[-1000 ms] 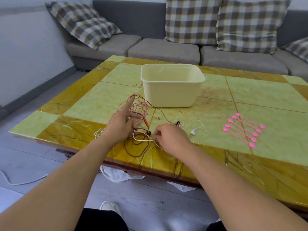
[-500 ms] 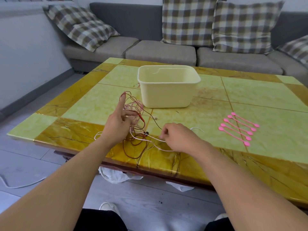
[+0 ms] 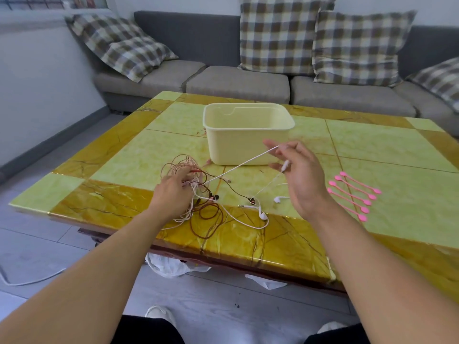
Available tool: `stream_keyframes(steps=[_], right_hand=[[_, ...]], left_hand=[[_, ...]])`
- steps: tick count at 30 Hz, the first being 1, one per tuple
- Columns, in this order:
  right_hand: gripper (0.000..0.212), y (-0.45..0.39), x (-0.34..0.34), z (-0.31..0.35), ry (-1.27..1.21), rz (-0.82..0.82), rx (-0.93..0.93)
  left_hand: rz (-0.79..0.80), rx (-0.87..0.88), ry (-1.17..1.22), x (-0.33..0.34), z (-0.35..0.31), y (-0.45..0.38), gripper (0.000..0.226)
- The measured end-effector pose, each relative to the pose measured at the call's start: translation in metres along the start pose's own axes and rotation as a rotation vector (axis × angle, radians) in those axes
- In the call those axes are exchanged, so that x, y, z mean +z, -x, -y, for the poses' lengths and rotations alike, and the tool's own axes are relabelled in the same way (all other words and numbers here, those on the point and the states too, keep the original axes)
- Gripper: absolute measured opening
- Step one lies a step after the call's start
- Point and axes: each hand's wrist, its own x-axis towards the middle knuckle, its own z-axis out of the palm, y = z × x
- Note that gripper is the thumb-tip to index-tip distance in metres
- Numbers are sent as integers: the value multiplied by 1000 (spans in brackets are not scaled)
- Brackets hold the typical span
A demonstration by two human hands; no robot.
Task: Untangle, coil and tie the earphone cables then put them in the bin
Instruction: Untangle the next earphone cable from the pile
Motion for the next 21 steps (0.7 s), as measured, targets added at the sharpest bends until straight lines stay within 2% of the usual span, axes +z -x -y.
stream_keyframes(steps=[3,6,8,10,12,14,15,16,18,20,21], right_hand=[[27,-1,-3,8,-379,-54,82],[26,-4,-9,9,-402,-211,95],[27,-8,-16,8,-271,-277,107],[23,-10,-22,8,76,-252,97],[16,-8,-28,7,602,-97,103],[34,-5,-31,1,1005,176,234],[39,-4,-32,-3,1120,320,300],[37,-2,-32,-6,1192,426,338],[27,0,-32,-8,1229,501,341],[16,1,-32,-1,1143,457,277],[15,2,-31,5,1025,403,231]], left_hand=[[26,-42,-2,1,-1,0,58],[19,-118,24,0,-9,0,68],[4,-148,-19,2,-11,0,67],[-24,-158,-67,3,-12,1,76],[-61,-166,-91,2,-9,3,94],[-121,-169,-75,0,-6,3,98],[-157,-165,-59,-1,-4,2,97],[-190,-161,-47,-2,-4,2,95],[-222,-148,-31,-3,-3,1,94],[-211,-138,2,-2,-1,0,94],[-199,-135,13,-2,0,0,93]])
